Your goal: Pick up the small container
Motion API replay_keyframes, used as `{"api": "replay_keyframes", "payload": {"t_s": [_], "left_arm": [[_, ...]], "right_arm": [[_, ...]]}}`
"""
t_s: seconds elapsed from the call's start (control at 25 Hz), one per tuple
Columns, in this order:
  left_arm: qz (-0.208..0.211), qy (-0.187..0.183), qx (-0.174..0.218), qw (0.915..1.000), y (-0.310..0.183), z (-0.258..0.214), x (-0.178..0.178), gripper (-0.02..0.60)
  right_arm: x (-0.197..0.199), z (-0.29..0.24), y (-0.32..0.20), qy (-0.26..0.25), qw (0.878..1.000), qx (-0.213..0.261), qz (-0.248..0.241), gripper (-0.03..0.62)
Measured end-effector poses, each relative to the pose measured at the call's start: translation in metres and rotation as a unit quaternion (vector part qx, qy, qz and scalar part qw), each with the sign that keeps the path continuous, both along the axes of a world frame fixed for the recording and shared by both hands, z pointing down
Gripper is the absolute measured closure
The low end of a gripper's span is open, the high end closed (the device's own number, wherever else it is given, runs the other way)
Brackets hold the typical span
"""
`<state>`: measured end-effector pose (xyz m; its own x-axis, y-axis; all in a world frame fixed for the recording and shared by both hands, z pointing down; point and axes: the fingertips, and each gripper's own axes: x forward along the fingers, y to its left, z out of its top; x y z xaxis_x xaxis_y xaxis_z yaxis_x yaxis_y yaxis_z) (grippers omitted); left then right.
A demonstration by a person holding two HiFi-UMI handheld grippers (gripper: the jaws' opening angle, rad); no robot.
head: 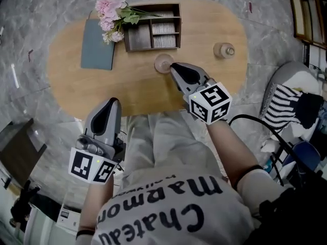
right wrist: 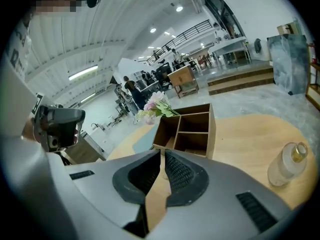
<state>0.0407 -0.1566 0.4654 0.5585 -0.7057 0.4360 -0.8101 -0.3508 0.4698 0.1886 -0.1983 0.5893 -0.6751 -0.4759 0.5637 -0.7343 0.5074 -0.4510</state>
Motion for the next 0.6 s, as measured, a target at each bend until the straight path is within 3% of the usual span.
{"api": "replay_keyframes", "payload": {"t_s": [0.24, 0.28, 0.36, 0.44, 0.6], "left_arm": [[-0.037, -0.013, -0.027, 0.9988, 0.011, 0.02, -0.017, 0.568], [-0.044, -0.015, -0.031, 0.9985, 0.012, 0.022, -0.02, 0.568], [-0.058, -0.019, -0.036, 0.9975, 0.015, 0.021, -0.024, 0.568], [-0.07, -0.024, -0.04, 0.9964, 0.019, 0.019, -0.028, 0.568], [-0.082, -0.027, -0.053, 0.9948, 0.026, 0.017, -0.031, 0.568]], "right_arm": [[-0.006, 0.027, -0.002, -0.017, 1.0, -0.005, -0.011, 0.571], [-0.007, 0.03, -0.003, -0.021, 1.0, -0.009, -0.011, 0.547], [-0.01, 0.033, -0.002, -0.031, 0.999, -0.021, -0.016, 0.387], [-0.012, 0.037, -0.002, -0.025, 0.999, -0.021, -0.024, 0.374], [-0.018, 0.054, 0.001, 0.044, 0.997, 0.004, -0.067, 0.335]]}}
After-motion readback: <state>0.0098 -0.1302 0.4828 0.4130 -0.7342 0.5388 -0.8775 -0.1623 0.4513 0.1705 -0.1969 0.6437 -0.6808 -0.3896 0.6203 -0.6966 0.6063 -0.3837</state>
